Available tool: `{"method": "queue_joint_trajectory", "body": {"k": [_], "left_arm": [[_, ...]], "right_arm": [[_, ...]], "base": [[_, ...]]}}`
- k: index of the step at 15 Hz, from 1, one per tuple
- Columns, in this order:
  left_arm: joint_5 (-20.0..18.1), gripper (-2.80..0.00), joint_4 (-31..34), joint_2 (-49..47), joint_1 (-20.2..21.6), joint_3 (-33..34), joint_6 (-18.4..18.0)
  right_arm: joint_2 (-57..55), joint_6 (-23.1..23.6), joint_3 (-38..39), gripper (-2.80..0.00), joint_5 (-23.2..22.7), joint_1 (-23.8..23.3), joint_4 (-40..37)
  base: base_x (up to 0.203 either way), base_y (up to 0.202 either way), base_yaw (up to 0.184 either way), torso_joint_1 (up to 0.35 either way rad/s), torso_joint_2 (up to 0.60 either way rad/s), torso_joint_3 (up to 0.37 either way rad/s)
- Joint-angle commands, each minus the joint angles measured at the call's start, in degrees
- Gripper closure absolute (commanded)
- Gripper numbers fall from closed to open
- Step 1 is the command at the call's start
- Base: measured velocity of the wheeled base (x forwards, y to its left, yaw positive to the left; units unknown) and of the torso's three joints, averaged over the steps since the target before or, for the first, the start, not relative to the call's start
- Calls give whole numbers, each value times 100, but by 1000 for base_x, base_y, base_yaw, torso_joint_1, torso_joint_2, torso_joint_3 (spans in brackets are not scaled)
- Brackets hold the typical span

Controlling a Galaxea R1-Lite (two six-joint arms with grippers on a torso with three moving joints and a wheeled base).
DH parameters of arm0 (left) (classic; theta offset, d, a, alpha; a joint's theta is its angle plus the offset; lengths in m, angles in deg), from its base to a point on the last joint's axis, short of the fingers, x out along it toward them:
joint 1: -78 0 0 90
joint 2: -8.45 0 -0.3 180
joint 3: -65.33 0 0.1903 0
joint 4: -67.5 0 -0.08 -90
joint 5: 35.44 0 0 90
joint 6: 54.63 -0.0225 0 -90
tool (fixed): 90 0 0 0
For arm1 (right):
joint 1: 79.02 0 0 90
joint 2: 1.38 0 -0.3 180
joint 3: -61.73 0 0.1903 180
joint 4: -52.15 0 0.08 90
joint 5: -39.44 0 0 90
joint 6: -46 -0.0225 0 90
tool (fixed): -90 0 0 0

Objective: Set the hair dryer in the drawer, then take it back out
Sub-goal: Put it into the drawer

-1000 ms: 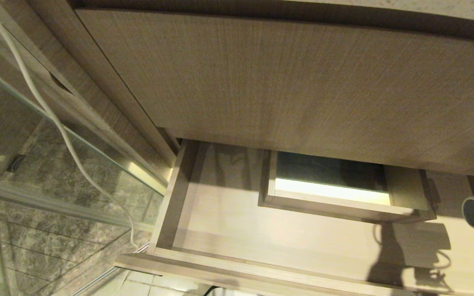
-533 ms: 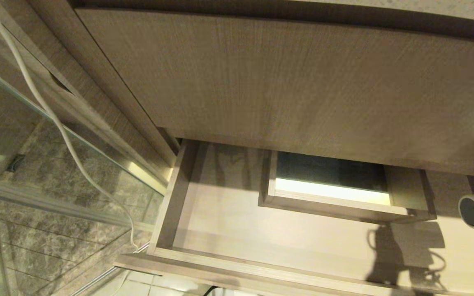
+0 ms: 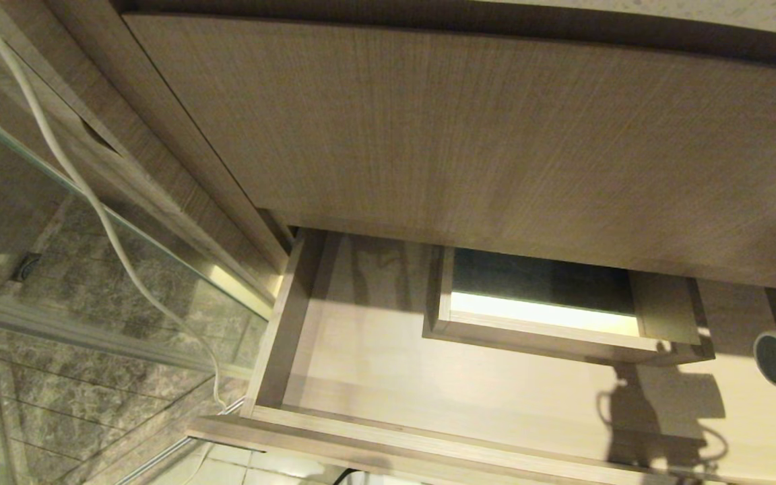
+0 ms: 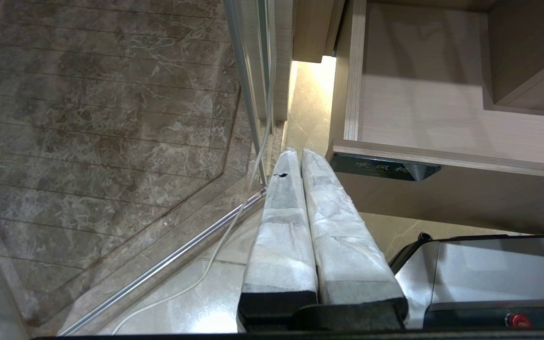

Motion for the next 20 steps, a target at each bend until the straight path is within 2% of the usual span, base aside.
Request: {"method": "queue_joint_trajectory", "body": {"k": [1, 6, 20], "left_arm": [[0, 0, 3, 2, 0, -4, 0], [0, 0, 7, 8, 0, -4, 0], [0, 0, 2, 3, 0, 2, 0]], "right_arm": [[141, 18, 81, 0, 6, -2, 3], [428, 18, 317, 0, 14, -2, 44], [559, -35, 343, 0, 23, -11, -25]], "base": [[0, 0, 0, 0, 0, 0], [0, 0, 0, 0, 0, 0], [0, 0, 0, 0, 0, 0]]}}
